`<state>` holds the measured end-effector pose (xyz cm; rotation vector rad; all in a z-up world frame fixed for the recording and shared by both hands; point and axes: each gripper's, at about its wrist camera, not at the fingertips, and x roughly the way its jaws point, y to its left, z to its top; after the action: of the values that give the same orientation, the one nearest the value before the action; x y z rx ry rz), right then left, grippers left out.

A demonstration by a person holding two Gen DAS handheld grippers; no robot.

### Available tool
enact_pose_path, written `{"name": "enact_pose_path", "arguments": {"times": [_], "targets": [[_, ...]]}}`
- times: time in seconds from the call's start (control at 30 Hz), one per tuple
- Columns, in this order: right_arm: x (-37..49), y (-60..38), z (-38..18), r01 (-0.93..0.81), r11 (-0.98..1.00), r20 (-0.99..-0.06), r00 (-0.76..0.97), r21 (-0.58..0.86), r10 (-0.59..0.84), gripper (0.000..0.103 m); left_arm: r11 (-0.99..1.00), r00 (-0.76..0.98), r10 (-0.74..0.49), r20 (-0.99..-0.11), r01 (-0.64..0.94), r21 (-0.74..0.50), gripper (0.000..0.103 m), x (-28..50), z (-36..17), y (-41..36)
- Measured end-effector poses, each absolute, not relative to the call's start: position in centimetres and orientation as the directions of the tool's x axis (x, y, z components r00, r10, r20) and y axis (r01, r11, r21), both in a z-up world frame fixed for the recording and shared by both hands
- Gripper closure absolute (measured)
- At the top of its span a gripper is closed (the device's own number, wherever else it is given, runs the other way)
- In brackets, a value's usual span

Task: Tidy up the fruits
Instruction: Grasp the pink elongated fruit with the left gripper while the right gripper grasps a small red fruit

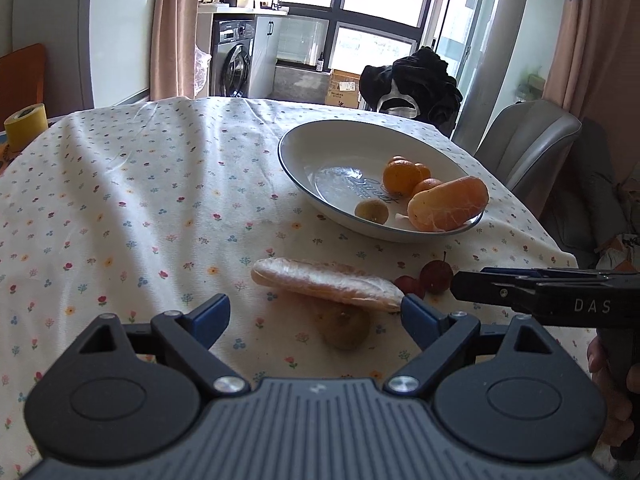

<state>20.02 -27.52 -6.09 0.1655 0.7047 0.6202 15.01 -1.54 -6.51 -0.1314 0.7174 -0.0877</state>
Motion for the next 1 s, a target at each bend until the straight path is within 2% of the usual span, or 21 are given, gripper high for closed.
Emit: {"name": "enact_pose_path", "arguments": {"times": [0.33, 0.7, 0.87, 1.0], "targets": [[20.8, -26.9, -6.8, -0.48, 0.803, -0.568, 0.572, 0.352, 0.591, 0.05, 0.983, 0.738, -0.173, -0.652, 0.085, -0.164, 0.011, 16.3, -6.7, -1.9], [21.2, -26.9, -7.0, -0.48, 0.802, -0.571, 0.568, 0.356, 0.593, 0.051, 0.983, 0.718, -0.176, -0.674, 0.086, -0.164, 0.011, 17.9, -7.5, -2.2], [21.7, -26.8, -7.1, -0.492, 0.79, -0.567, 0.556, 0.365, 0.608, 0.058, 0.987, 0.723, -0.154, -0.673, 0.083, -0.136, 0.011, 18.2, -7.7, -2.6], [22.0, -26.8, -7.2, -0.504, 0.778, -0.563, 0.543, 0.375, 0.624, 0.059, 0.984, 0.727, -0.164, -0.667, 0.072, -0.164, 0.011, 18.4, -7.6, -2.2]]}}
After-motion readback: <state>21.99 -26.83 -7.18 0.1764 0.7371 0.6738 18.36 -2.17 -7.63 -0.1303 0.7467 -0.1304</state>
